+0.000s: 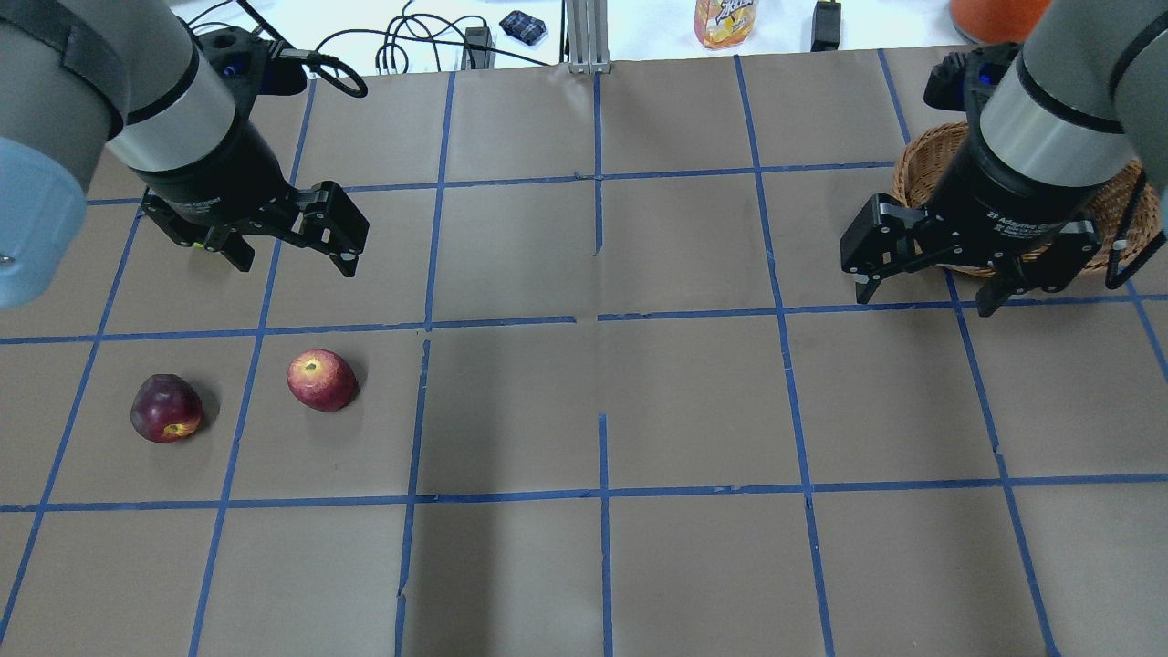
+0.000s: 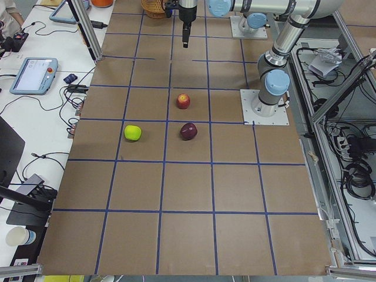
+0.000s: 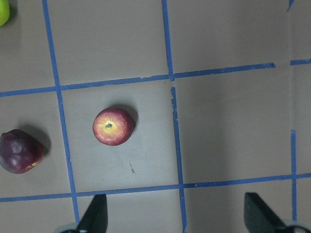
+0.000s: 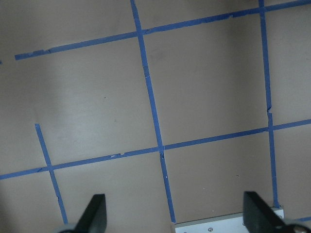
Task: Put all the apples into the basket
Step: 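Lower the left gripper onto the red apple and grasp it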
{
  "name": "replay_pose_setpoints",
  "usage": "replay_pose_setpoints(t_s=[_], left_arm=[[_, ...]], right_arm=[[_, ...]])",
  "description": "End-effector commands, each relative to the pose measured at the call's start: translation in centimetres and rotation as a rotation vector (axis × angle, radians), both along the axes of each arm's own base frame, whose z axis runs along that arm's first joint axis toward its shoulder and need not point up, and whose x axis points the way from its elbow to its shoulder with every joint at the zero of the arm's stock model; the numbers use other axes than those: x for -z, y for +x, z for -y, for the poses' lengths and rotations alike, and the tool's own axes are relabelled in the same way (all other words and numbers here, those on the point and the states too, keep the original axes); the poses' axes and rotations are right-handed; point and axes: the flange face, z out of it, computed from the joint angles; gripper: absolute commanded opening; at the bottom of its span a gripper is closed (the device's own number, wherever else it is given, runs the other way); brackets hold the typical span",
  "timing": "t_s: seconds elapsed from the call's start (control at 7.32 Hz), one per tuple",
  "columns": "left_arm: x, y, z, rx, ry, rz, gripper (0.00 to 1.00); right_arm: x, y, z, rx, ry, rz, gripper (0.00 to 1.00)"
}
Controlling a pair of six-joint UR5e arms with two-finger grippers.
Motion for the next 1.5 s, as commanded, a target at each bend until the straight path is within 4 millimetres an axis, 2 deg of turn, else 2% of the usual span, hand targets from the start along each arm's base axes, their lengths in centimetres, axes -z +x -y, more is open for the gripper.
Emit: replay_pose_setpoints(t_s=[0.0,0.14,0.27,0.41,0.55,0.68,0.82,1.09,1.37], left_arm=[[0.9,0.7,0.8,-0.028,0.019,-0.049,1.0],[1.6,0.9,0.9,-0.032,0.033,-0.05,1.0],[3.2,2.0,1.9,-0.035,0.057,-0.05,1.0],[6.6,5.8,2.7,-0.115,0.124,-0.06,1.0],[11.8,11.0,2.9,-0.151,0.164,-0.081,1.0],[16.3,13.8,3.0,-0.149,0.106,-0.082,1.0],[18.8,13.7,2.3,-0.156,0.112,-0.077,1.0],[20.0,13.3,1.9,-0.171,0.144,-0.084,1.0],[22.8,13.2,1.3,-0.206,0.184,-0.082,1.0]], right_arm=[[0.2,0.0,-0.3,-0.001,0.003,-0.004,1.0],[0.2,0.0,-0.4,-0.001,0.005,-0.007,1.0],[0.3,0.0,-0.4,0.0,0.006,-0.004,1.0],[0.2,0.0,-0.4,-0.001,0.005,-0.007,1.0],[0.2,0.0,-0.3,-0.001,0.003,-0.005,1.0],[0.2,0.0,-0.4,0.0,0.005,-0.005,1.0],[0.2,0.0,-0.3,-0.001,0.003,-0.007,1.0],[0.2,-0.1,-0.3,-0.001,0.003,-0.008,1.0],[0.2,-0.1,-0.4,-0.001,0.005,-0.008,1.0]])
